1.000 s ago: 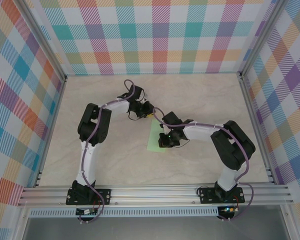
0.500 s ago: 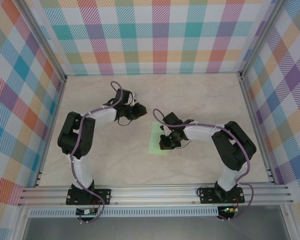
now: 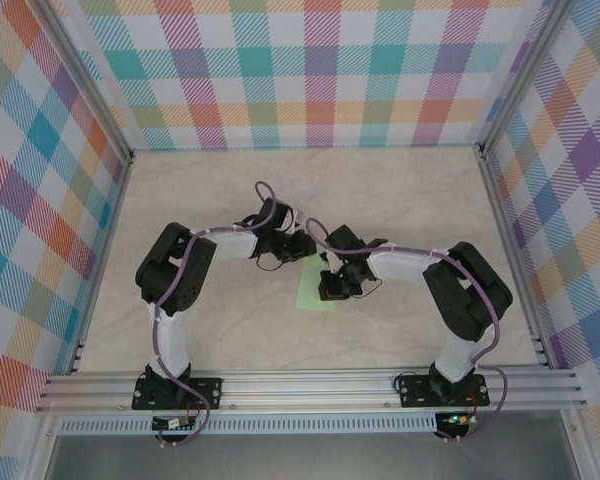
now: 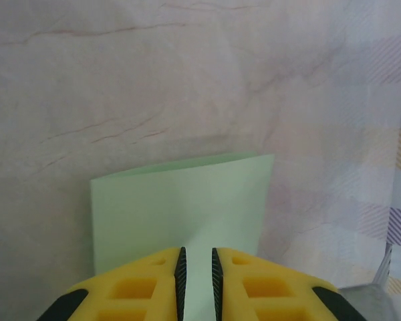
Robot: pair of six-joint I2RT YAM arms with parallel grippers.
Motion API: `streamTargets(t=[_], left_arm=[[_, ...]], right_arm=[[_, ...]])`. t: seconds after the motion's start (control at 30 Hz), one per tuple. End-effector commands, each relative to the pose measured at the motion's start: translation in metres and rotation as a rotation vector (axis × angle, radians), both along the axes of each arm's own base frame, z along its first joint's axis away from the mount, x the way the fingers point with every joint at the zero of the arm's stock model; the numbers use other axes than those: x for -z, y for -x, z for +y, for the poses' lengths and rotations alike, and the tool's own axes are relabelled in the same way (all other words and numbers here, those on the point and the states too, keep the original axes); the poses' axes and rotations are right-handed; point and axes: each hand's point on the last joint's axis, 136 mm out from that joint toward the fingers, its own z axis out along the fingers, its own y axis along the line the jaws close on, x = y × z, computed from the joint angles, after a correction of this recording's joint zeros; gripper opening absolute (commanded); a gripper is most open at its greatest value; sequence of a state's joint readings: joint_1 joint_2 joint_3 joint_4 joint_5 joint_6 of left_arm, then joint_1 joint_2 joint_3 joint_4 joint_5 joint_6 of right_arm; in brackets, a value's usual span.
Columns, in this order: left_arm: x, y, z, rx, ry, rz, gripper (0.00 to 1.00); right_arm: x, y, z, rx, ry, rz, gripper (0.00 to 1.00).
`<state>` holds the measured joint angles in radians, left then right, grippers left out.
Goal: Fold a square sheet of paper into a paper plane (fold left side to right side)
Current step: Hold the square sheet of paper at the center of the table.
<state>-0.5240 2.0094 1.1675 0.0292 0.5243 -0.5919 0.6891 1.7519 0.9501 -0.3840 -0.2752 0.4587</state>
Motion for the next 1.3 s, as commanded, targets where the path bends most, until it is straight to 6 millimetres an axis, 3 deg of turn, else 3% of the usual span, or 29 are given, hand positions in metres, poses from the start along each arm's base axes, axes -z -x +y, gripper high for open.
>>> streamTargets(t=[0.0,0.23,0.33,0.43,0.6,0.8,1.03,1.27], left_arm=[[0.015,0.003,0.0,-0.008,-0.021,0.024,0.2],[0.031,0.016,0.007,-0.003,-0.063,0.049,0.2],[0.034,0.021,0.009,0.0,-0.075,0.053,0.2],[0.036,0.024,0.009,0.002,-0.08,0.054,0.19],[0.035,0.026,0.006,0.01,-0.084,0.05,0.19],[0.032,0.026,0.005,0.015,-0.086,0.045,0.19],[0.024,0.025,0.001,0.02,-0.072,0.03,0.19],[-0.007,0.023,-0.001,0.03,-0.04,-0.022,0.19]], right_arm=[[-0.016,0.004,0.007,-0.016,-0.045,0.006,0.08],[-0.065,-0.019,0.013,0.015,-0.201,-0.055,0.1],[-0.085,-0.044,0.003,0.074,-0.275,-0.095,0.09],[-0.09,-0.075,-0.009,0.152,-0.305,-0.127,0.08],[-0.085,-0.116,-0.007,0.211,-0.328,-0.144,0.05],[-0.059,-0.142,0.008,0.226,-0.321,-0.087,0.05],[-0.024,-0.144,0.014,0.226,-0.274,-0.009,0.05],[0.014,-0.133,0.0,0.236,-0.147,0.065,0.05]])
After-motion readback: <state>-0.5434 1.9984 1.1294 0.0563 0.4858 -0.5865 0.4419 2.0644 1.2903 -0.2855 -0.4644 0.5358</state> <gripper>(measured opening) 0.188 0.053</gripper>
